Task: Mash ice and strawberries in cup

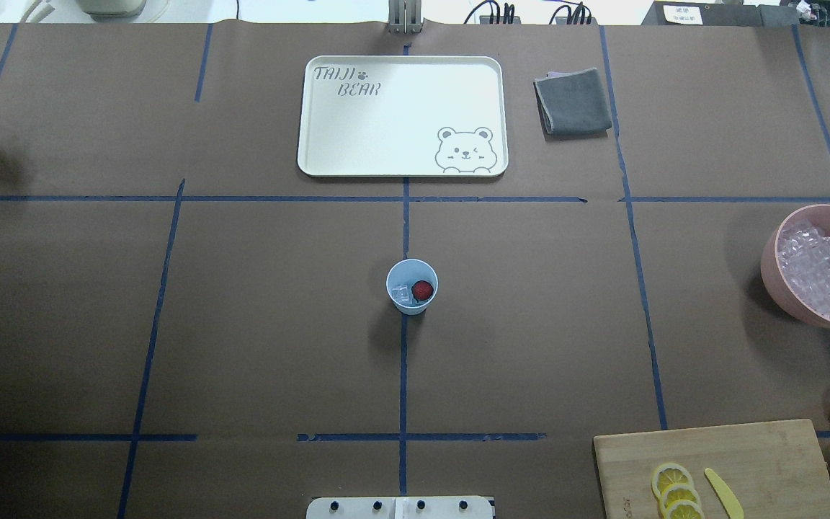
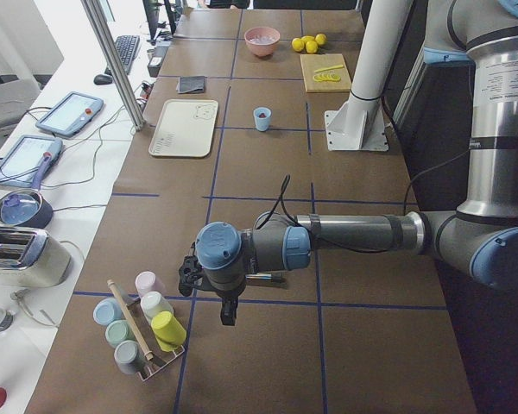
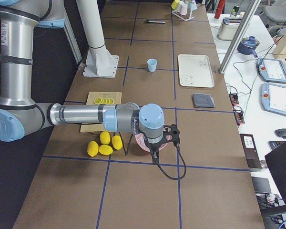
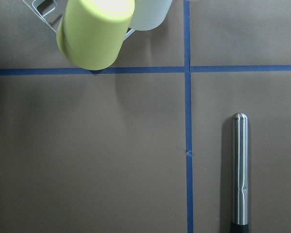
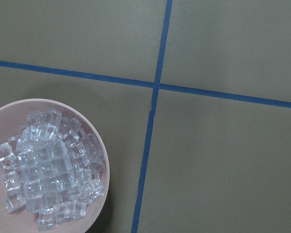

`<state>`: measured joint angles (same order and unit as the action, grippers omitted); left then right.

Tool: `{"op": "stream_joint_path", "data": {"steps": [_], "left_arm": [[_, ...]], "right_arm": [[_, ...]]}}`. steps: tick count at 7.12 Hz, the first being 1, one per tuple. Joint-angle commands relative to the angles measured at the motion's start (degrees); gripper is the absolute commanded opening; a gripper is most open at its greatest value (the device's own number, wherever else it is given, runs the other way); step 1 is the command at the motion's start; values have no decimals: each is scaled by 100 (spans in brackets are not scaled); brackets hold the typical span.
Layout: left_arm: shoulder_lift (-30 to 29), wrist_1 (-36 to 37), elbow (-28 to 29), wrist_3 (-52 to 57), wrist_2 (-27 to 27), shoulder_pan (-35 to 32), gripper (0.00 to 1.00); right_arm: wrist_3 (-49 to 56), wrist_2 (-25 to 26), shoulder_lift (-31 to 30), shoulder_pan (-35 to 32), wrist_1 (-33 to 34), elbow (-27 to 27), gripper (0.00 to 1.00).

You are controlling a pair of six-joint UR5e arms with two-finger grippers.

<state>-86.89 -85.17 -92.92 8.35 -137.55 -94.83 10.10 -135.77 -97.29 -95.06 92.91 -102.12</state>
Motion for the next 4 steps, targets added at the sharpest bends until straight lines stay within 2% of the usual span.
{"op": "stream_joint_path", "data": {"steps": [1,4], "left_arm": [[14,0,11,0,0,0,100],[93,0,46,-9,9,0,100]], "right_arm": [[-25,7,-1,5,-1,8,99],[-25,16,-1,5,-1,43,99]]}}
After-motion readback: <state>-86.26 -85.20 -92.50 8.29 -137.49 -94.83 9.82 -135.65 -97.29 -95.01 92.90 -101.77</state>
